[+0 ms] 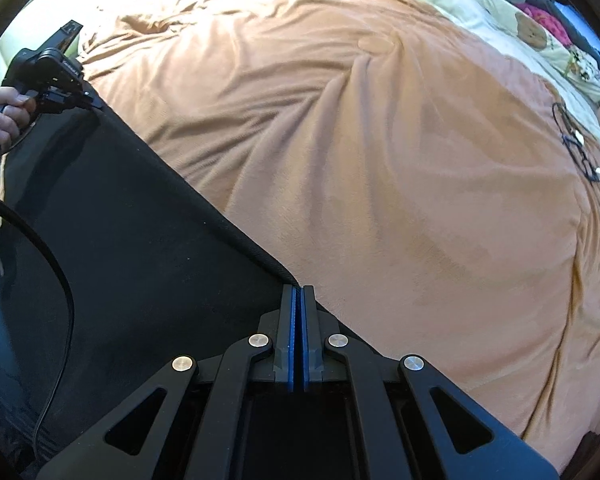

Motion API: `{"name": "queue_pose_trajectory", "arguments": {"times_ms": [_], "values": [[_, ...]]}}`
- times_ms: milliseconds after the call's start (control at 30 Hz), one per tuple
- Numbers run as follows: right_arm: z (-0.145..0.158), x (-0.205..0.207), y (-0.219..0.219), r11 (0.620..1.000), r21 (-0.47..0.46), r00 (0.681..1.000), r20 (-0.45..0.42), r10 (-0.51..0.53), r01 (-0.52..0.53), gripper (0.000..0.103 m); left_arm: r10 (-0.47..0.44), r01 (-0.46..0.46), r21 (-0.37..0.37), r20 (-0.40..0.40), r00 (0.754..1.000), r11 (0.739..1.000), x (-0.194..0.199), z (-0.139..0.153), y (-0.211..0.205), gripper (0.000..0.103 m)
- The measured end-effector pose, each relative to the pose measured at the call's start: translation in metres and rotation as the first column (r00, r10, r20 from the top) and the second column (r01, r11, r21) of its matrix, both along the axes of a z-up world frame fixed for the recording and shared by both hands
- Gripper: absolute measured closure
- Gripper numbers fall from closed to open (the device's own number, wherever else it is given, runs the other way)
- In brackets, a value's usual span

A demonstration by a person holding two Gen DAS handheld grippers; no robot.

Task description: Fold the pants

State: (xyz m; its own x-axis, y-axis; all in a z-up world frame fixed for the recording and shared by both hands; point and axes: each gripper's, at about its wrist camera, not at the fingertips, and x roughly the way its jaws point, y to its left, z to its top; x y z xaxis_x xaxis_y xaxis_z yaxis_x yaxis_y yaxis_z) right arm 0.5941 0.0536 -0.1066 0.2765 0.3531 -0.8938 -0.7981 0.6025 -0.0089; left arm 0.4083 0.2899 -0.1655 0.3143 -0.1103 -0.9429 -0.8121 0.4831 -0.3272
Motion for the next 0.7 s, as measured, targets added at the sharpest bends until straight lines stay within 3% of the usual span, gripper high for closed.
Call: {"name": "queue_pose_trajectory", "arguments": {"times_ms": [67, 167, 233, 300, 333, 400, 700], "values": [[-0.008, 0.009, -0.003, 0.999, -0.012, 0.999, -0.023, -0.032, 0.032, 0.101, -0.005, 0.005, 0.002, 0.008, 1.000, 1.000, 0.002, -0.004, 0.000, 0.096], [-0.010, 0.012, -0.004, 0.996, -0.010, 0.996, -0.018, -0.093, 0.093, 0.088, -0.051, 0.050, 0.023, 0.038, 0.998, 0.998, 0.004, 0.003, 0.000, 0.089], [-0.004, 0.012, -0.008, 0.992, 0.004, 0.992, -0.018, -0.126, 0.126, 0.083, -0.063, 0.061, 0.030, 0.049, 0.997, 0.998, -0.002, 0.010, 0.004, 0.076], [0.006, 0.009, -0.013, 0.986, 0.030, 0.987, -0.021, -0.161, 0.161, 0.078, -0.064, 0.061, 0.044, 0.059, 0.996, 0.997, -0.008, 0.017, 0.007, 0.055], [0.011, 0.006, -0.016, 0.983, 0.041, 0.984, -0.020, -0.178, 0.178, 0.077, -0.066, 0.063, 0.057, 0.063, 0.996, 0.996, -0.011, 0.021, 0.008, 0.052], [0.019, -0.001, -0.022, 0.979, 0.058, 0.980, -0.023, -0.197, 0.198, 0.071, -0.080, 0.074, 0.077, 0.078, 0.994, 0.994, -0.019, 0.028, 0.010, 0.051], [0.040, -0.043, -0.037, 0.958, 0.109, 0.964, -0.054, -0.261, 0.266, 0.070, -0.126, 0.109, 0.133, 0.127, 0.984, 0.985, -0.072, 0.050, 0.013, 0.050]]}}
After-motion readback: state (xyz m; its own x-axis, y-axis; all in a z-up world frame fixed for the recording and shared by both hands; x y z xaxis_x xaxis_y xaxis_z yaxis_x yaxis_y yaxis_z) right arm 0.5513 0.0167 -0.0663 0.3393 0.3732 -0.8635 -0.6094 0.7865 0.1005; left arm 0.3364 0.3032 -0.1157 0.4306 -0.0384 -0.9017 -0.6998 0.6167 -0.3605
